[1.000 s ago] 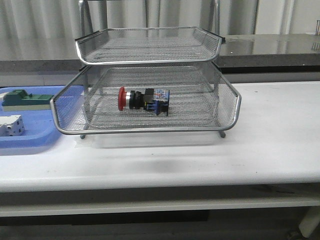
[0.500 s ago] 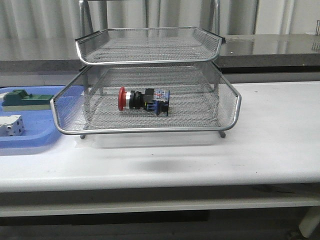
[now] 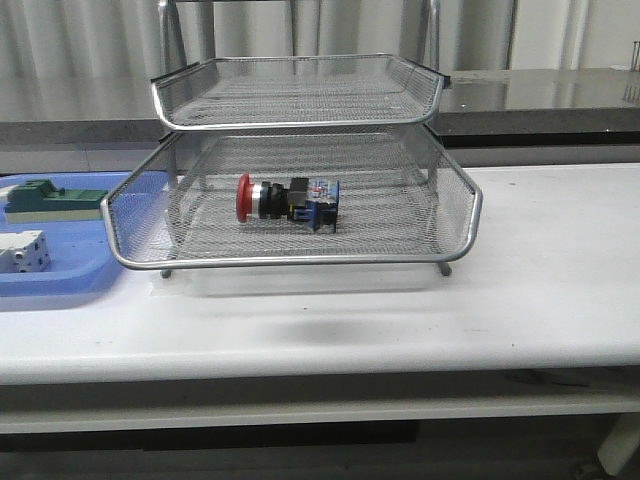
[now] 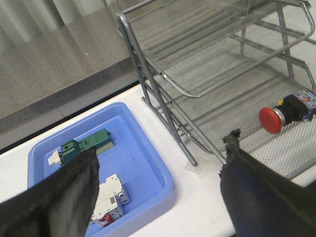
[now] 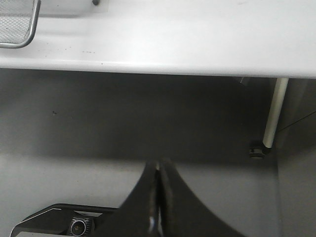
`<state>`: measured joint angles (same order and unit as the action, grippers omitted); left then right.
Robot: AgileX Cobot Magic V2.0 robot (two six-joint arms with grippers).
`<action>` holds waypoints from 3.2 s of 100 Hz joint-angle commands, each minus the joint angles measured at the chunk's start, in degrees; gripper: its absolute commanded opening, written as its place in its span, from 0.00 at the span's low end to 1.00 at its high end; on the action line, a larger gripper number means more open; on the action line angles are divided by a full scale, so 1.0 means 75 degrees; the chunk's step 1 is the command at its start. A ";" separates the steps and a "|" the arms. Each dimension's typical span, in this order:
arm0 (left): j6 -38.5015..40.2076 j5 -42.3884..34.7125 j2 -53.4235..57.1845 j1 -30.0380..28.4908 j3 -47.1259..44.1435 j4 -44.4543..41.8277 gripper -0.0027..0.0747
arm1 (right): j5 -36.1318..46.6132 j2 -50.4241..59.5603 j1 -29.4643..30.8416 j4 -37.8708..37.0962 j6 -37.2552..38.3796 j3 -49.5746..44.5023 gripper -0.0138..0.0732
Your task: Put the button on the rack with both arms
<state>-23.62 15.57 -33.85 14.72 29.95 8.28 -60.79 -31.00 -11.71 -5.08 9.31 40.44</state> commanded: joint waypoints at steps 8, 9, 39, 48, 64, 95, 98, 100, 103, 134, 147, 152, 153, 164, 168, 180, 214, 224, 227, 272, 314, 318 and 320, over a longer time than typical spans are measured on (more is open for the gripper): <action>0.0184 -0.2076 0.0882 -0.0011 -0.0856 0.0760 0.67 | 0.0367 -0.0022 0.0015 -0.0106 -0.0024 0.0174 0.08; 0.0184 -0.2133 0.0918 -0.0011 -0.0856 0.0796 0.67 | 0.0367 -0.0022 0.0015 -0.0106 -0.0024 0.0174 0.08; 0.0184 -0.3463 0.1894 -0.0050 -0.2170 0.1432 0.67 | 0.0367 -0.0022 0.0015 -0.0106 -0.0024 0.0174 0.08; 0.0170 -0.3588 0.1920 -0.0247 -0.2351 0.1534 0.67 | 0.0367 -0.0022 0.0015 -0.0106 -0.0024 0.0174 0.08; 0.0170 -0.3589 0.1920 -0.0598 -0.2460 0.1534 0.67 | 0.0367 -0.0022 0.0015 -0.0106 -0.0024 0.0174 0.08; 0.0170 -0.3589 0.1920 -0.0685 -0.2460 0.1534 0.43 | 0.0367 -0.0022 0.0015 -0.0106 -0.0024 0.0174 0.08; 0.0170 -0.3589 0.1920 -0.0685 -0.2460 0.1534 0.38 | 0.0367 -0.0022 0.0015 -0.0106 -0.0024 0.0174 0.08; 0.0155 -0.3589 0.1920 -0.0685 -0.2460 0.1534 0.35 | 0.0367 -0.0022 0.0015 -0.0106 -0.0024 0.0174 0.08; 0.0155 -0.3589 0.1920 -0.0685 -0.2460 0.1534 0.29 | 0.0367 -0.0022 0.0015 -0.0106 -0.0024 0.0174 0.08; 0.0155 -0.3589 0.1920 -0.0685 -0.2460 0.1519 0.01 | 0.0367 -0.0022 0.0015 -0.0106 -0.0024 0.0174 0.08; 0.0155 -0.3589 0.1920 -0.0685 -0.2460 0.1519 0.01 | 0.0367 -0.0022 0.0015 -0.0106 -0.0024 0.0174 0.08; 0.0155 -0.3589 0.1920 -0.0685 -0.2460 0.1519 0.01 | 0.0367 -0.0022 0.0015 -0.0106 -0.0024 0.0174 0.08; 0.0155 -0.3589 0.1920 -0.0685 -0.2460 0.1519 0.01 | 0.0367 -0.0022 0.0015 -0.0106 -0.0024 0.0174 0.08; 0.0155 -0.3589 0.1920 -0.0685 -0.2460 0.1519 0.01 | 0.0367 -0.0022 0.0015 -0.0106 -0.0024 0.0174 0.08; 0.0155 -0.3589 0.1920 -0.0685 -0.2460 0.1519 0.01 | 0.0367 -0.0022 0.0015 -0.0106 -0.0024 0.0174 0.08; 0.0155 -0.3589 0.1920 -0.0685 -0.2460 0.1519 0.01 | 0.0367 -0.0022 0.0015 -0.0106 -0.0024 0.0174 0.08; 0.0155 -0.3589 0.1920 -0.0685 -0.2460 0.1519 0.01 | 0.0765 -0.0049 0.0015 0.0113 -0.0024 0.0174 0.08; 0.0155 -0.3589 0.1920 -0.0685 -0.2460 0.1519 0.01 | 0.1005 -0.0207 0.0015 0.0584 -0.0024 0.0174 0.08; 0.0155 -0.3589 0.1920 -0.0685 -0.2460 0.1519 0.01 | 0.1042 -0.0333 0.0015 0.0784 -0.0031 0.0174 0.08; 0.0155 -0.3589 0.1920 -0.0685 -0.2460 0.1519 0.01 | 0.2185 -0.2923 -0.0089 0.3437 -0.2256 0.0174 0.08; 0.0155 -0.3589 0.1920 -0.0685 -0.2460 0.1519 0.01 | 0.4392 -0.5545 -0.2247 0.3970 -0.2848 0.0174 0.08; 0.0155 -0.3589 0.1920 -0.0685 -0.2460 0.1519 0.01 | 0.4584 -0.5758 -0.2466 0.3970 -0.2848 0.0180 0.08; 0.0155 -0.3589 0.1920 -0.0685 -0.2460 0.1519 0.01 | 0.4686 -0.5883 -0.2567 0.3970 -0.2848 0.0188 0.08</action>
<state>-22.90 -7.01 -19.00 9.72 9.93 19.44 -31.32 -72.90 -28.15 23.56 -11.19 40.44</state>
